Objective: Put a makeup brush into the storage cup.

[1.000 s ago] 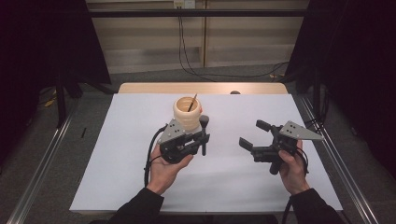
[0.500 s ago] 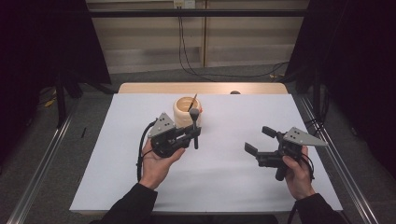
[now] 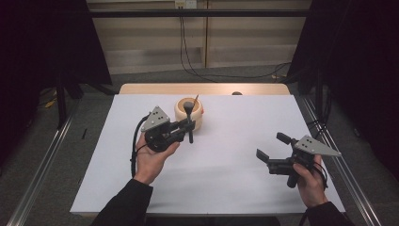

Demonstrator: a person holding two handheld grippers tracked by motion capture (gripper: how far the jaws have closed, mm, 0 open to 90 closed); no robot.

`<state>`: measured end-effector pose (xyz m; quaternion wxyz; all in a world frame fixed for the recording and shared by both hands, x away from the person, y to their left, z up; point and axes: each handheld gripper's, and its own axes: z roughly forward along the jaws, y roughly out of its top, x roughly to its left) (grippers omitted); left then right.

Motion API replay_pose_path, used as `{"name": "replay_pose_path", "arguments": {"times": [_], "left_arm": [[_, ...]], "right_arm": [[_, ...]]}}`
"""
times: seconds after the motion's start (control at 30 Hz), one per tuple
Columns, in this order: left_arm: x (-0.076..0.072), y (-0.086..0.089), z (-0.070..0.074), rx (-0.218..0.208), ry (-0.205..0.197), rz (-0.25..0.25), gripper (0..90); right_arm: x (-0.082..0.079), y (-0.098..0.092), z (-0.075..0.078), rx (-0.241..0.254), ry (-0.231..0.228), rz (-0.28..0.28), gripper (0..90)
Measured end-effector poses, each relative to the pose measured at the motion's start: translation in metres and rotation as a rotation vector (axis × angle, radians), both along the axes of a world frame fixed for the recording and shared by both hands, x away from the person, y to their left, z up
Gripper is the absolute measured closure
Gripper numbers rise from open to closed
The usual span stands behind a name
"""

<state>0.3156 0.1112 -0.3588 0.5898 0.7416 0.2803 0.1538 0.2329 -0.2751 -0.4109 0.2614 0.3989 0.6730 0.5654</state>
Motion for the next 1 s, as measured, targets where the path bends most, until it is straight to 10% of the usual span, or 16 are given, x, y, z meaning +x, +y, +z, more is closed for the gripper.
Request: {"name": "replay_pose_path", "arguments": {"times": [1.0], "left_arm": [[0.043, 0.012, 0.002, -0.011, -0.015, 0.059, 78.7]], "right_arm": [[-0.025, -0.022, -0.029, 0.009, 0.053, -0.067, 0.0]]}}
